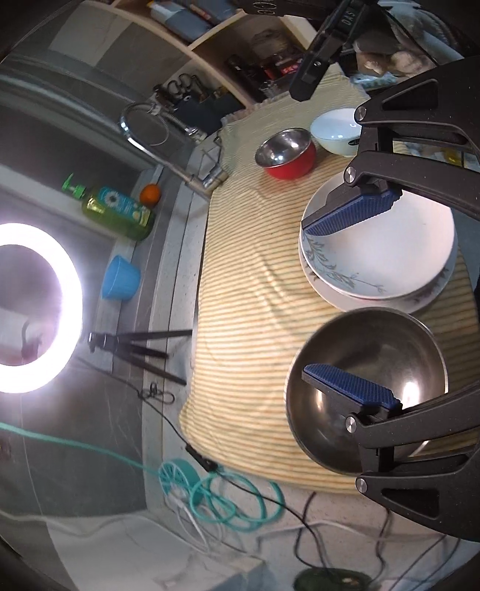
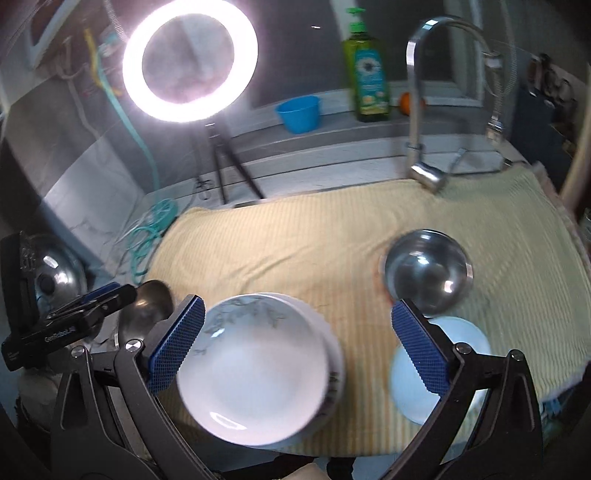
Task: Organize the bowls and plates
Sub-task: 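Withdraw the right tool and move it to the red-outside steel bowl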
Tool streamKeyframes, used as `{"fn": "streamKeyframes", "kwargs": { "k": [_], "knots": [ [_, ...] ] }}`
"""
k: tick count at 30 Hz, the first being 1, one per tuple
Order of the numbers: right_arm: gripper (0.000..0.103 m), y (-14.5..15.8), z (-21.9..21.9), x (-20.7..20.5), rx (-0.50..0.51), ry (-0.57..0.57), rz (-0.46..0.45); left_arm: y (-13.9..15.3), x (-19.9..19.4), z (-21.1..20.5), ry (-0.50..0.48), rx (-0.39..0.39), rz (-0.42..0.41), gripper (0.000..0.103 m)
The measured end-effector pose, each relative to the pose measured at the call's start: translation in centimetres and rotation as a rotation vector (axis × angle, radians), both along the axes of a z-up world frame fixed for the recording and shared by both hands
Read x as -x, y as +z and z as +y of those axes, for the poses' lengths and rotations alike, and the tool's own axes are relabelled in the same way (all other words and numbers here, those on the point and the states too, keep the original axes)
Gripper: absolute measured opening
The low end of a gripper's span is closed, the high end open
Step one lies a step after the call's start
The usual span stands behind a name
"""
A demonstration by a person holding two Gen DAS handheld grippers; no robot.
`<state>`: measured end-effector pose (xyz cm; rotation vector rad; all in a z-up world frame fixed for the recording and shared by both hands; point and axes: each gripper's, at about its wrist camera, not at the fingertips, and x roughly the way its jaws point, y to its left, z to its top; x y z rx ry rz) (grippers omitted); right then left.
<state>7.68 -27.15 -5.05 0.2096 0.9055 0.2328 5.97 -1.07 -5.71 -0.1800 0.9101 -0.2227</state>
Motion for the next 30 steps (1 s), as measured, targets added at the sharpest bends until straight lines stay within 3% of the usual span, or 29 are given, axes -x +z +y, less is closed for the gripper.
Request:
{"fn": "streamKeyframes", "kwargs": {
  "k": [9,15,24,30],
  "knots": [
    [0.103,-0.2,-5.7,0.6,0.013,-0.19,0.013,-0.6,-2.1,-1.5,-0.084,0.0,0.022,0.072],
    [0.103,-0.1,-8.5,0.2,0.025,-0.221,-0.002,-1.9,-2.9,-2.1,-0.07,0.015,0.086,0.072],
    [0.103,-1.5,-12.6,-2.2,0.027,-0.139,0.016,-2.2,-2.8,-4.8,0.031,0.03,0.091,0.072],
    [0.102,-2.9,-15.4,-3.9,0.01,-0.063,0.032,-2.3,-2.3,-9.6,0.028,0.015,0.081,0.072]
  ]
}}
